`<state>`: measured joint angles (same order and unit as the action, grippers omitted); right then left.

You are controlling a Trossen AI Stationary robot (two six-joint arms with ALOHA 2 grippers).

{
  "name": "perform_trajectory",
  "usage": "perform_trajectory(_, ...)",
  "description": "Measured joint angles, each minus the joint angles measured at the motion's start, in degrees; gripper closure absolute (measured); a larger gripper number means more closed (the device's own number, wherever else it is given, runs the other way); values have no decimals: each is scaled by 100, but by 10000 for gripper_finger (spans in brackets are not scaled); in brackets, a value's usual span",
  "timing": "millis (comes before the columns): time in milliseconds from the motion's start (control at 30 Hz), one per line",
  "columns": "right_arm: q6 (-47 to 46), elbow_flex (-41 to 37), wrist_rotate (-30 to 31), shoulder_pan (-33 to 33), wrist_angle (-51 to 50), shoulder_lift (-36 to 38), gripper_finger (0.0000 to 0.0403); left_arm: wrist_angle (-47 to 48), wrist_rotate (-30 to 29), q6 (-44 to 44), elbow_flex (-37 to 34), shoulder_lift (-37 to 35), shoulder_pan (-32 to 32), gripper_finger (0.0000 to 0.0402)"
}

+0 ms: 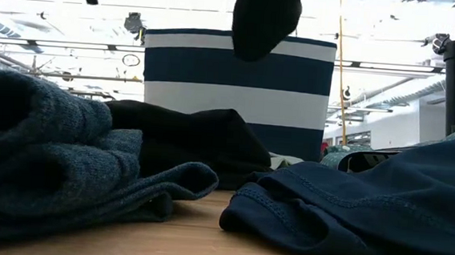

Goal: Pick & Place Cloths
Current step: Put the black sock into the transparent container

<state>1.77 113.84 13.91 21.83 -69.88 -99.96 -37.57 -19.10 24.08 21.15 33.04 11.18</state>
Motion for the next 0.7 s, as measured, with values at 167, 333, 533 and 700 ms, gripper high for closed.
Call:
perform_trajectory(167, 780, 0, 1057, 107, 83, -33, 401, 382, 400, 6, 721, 919, 0, 380)
perform_trajectory(333, 1968, 0, 1918, 117, 395, -33, 401, 573, 764, -151, 1476, 1761, 0, 380)
perform_trajectory(533, 3753, 0, 2948, 219, 1168, -33, 401, 654, 1081, -395, 2320, 2613, 0, 347)
perform_trajectory(700, 5513, 0, 3619, 310, 2094, -33, 401, 721, 1166, -700, 2814, 3120, 0, 285)
